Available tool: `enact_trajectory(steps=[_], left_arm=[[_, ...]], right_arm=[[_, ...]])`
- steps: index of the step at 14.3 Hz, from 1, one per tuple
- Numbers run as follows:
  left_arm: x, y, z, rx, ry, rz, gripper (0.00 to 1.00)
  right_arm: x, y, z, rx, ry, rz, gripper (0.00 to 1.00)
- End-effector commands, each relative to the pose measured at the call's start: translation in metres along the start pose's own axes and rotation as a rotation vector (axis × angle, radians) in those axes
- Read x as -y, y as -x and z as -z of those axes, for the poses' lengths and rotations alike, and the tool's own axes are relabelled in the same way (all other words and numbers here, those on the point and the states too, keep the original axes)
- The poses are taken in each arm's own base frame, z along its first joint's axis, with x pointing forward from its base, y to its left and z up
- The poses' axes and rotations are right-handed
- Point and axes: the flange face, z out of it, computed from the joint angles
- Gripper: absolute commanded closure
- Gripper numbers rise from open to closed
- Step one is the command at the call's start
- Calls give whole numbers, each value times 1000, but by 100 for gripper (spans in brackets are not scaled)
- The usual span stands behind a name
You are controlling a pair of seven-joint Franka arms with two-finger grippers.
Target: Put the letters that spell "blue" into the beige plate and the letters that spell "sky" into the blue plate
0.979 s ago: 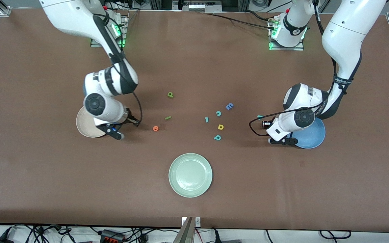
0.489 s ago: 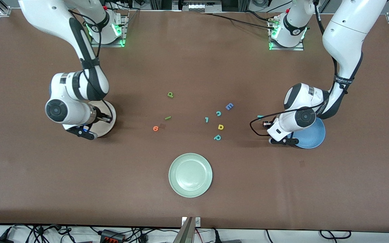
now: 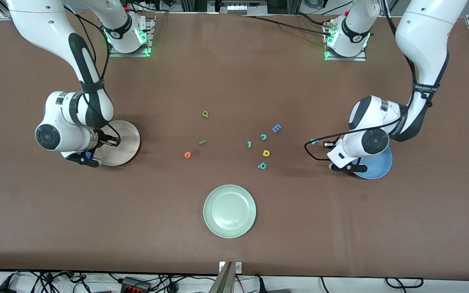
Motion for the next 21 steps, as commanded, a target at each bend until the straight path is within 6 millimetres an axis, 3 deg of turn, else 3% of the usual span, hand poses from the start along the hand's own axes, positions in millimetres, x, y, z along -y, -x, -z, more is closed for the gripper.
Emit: enact_trajectory(steps=[1,2,4,5,7,8,9,10,11,12,16,17,21], left_arm=[[37,-2,15,18,-15,-56,94],[47,-3,13,23,-18,-76,94],[76,-7,8,16,-67,-116,93],[86,-9,-2,23,-77,-119,92],[100,-16,-27,16,-52,-104,87],[102,-17,-28,16,-49,-101,82],[104,-16,-27,20,-49,-109,66],[102,-15,-26,26,-50,-125,13],[102,-15,-22,26,-50,-123,0],[99,-12,-18,39,-48,-122,0],[30,10,10,88,-28,-157,0],[9,17,15,90,-20,-162,0],[-57,40,9,84,-19,-318,0]], right_arm=[[41,-1,51,-39,-20,86,0],[56,-3,66,-61,-23,109,0],[106,-4,78,-109,-15,182,0],[128,-9,79,-126,-10,207,0],[154,-9,73,-144,0,234,0],[170,-5,69,-149,10,261,0],[192,1,65,-164,18,292,0],[214,5,53,-176,26,312,0],[233,11,47,-213,13,323,0],[245,16,45,-231,-15,313,0],[271,26,21,-243,-34,259,1],[275,27,15,-251,-34,250,7],[285,31,0,-244,-51,193,14]])
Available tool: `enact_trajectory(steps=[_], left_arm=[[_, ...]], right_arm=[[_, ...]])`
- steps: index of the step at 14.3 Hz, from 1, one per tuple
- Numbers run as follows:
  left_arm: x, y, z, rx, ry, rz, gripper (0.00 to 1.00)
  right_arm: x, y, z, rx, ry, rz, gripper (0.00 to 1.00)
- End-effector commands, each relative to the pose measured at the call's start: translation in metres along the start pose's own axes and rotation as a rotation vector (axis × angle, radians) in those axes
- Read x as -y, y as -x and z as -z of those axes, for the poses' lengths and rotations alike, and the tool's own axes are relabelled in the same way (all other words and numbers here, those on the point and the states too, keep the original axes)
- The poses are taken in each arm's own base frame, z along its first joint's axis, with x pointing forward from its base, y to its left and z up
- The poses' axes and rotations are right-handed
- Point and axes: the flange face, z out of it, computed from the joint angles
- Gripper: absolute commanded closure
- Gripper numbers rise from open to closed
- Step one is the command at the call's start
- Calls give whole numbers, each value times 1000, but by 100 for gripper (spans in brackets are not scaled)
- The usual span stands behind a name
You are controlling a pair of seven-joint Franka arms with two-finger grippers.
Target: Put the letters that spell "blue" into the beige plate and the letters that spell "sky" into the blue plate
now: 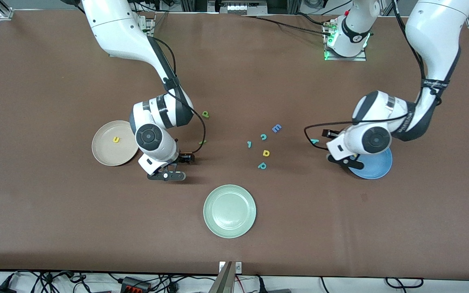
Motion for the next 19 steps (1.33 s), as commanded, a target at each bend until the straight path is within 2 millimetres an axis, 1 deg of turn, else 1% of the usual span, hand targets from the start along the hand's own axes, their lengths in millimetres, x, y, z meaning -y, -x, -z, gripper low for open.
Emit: enact_trajectory(steps=[1,3,5,7,8,10,12,13,14,16,17,19], left_arm=[[-46,13,2,-13,-13,-168,0],[-63,13,-6,-56,-94,-373,0],[-64,15,-22,-85,-90,-508,0],[-68,17,-38,-101,-83,-598,0],[-68,16,-41,-112,-100,-652,0],[-68,11,-42,-131,-190,-807,0],[-76,8,-47,-150,-217,-849,0],[-75,5,-51,-155,-228,-865,0],[-72,3,-54,-164,-235,-881,0],[-74,0,-65,-160,-231,-908,8],[-75,0,-68,-156,-227,-909,12],[-74,0,-69,-154,-224,-909,15]], right_arm=[[11,0,-4,3,-51,-62,15],[16,7,-9,18,-55,-62,15],[17,13,-16,33,-45,-57,15],[19,21,-24,51,-34,-51,15],[20,24,-26,55,-31,-47,16],[25,28,-28,62,-27,-40,18],[25,29,-29,67,-25,-40,21],[24,29,-29,69,-25,-41,22],[21,28,-31,73,-23,-42,25],[20,28,-30,71,-23,-39,32],[19,27,-31,71,-24,-42,32],[18,26,-30,67,-26,-45,35]])
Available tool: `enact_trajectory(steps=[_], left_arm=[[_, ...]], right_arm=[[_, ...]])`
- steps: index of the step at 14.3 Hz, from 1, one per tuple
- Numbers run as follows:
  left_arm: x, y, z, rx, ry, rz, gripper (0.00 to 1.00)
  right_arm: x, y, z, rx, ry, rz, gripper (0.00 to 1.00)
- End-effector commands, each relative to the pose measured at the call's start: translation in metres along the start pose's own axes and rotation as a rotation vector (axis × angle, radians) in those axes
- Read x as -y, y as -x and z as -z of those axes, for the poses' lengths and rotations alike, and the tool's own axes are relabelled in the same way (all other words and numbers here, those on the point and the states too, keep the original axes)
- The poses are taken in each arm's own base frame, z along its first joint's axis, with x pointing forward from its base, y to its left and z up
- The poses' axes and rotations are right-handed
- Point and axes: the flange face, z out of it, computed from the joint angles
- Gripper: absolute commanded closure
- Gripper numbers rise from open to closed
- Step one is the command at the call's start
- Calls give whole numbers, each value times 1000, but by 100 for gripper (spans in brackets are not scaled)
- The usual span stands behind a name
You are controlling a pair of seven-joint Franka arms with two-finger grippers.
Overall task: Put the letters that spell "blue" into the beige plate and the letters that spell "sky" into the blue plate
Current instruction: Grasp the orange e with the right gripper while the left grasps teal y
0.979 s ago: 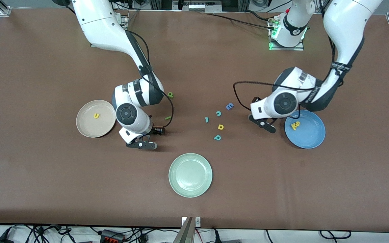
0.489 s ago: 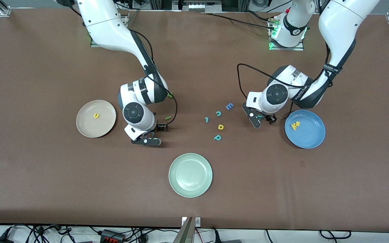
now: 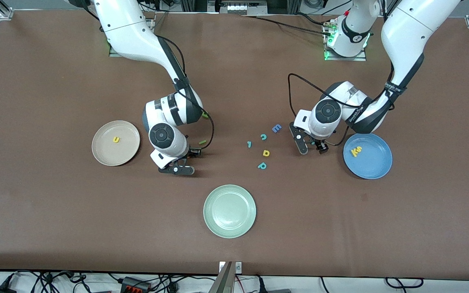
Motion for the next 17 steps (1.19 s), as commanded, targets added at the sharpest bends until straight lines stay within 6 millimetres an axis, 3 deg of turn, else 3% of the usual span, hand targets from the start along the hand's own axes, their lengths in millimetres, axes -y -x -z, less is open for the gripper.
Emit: enact_trajectory(steps=[1,6,8,10,11,13,15,17], left_arm=[[2,1,-3,-4,-7,-30,18],[1,1,-5,-4,-4,-31,29],[1,0,-8,-17,-2,-31,31],[3,0,-14,-25,5,-26,32],[3,0,-14,-25,5,-26,37],[3,0,-13,-25,4,-27,61],[4,1,-13,-24,3,-26,81],[5,1,-13,-25,3,-24,86]], right_arm=[[-1,2,1,4,-14,-18,40],[-3,2,1,13,-12,-18,87],[-2,1,17,3,-26,-14,95],[-14,-5,44,-3,-45,-34,95],[-26,-10,58,6,-54,-53,95],[-63,-18,80,57,-59,-93,95],[-108,-26,89,113,-63,-127,95],[-147,-18,79,143,-46,-140,95]])
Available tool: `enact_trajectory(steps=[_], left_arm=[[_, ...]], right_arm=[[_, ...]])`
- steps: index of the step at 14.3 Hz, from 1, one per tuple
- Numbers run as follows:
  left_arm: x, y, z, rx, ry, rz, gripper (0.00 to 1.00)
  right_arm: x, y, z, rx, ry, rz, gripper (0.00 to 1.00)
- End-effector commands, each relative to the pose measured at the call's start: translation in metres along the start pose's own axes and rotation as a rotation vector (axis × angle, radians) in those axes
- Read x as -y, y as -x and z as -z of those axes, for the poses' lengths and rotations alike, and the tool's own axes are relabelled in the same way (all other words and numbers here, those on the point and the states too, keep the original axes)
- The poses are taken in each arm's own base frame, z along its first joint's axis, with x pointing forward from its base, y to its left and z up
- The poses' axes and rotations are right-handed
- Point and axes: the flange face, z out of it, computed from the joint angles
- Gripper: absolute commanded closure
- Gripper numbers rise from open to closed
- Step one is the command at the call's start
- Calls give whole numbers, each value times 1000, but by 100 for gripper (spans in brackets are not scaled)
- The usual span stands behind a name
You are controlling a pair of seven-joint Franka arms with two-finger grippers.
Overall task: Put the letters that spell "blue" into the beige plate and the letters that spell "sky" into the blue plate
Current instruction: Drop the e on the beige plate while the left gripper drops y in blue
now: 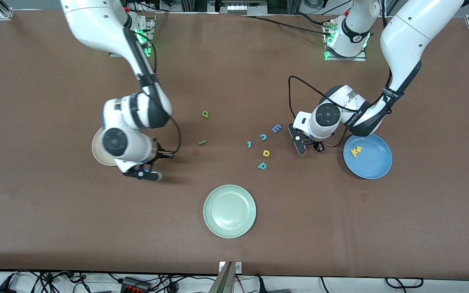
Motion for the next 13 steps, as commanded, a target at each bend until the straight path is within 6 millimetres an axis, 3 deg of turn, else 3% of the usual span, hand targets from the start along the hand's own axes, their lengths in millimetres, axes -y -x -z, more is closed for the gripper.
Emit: enact_trajectory(steps=[1,6,9,13], left_arm=[[3,2,-1,-4,-15,-25,88],[4,3,4,4,-28,-23,94],[12,8,27,44,-54,2,95],[36,29,66,123,-84,59,95]], right_arm=[[-45,11,-11,51,13,-14,95],[-97,18,-29,85,89,18,94],[-112,20,-40,99,100,22,94],[-125,16,-51,91,124,14,89]])
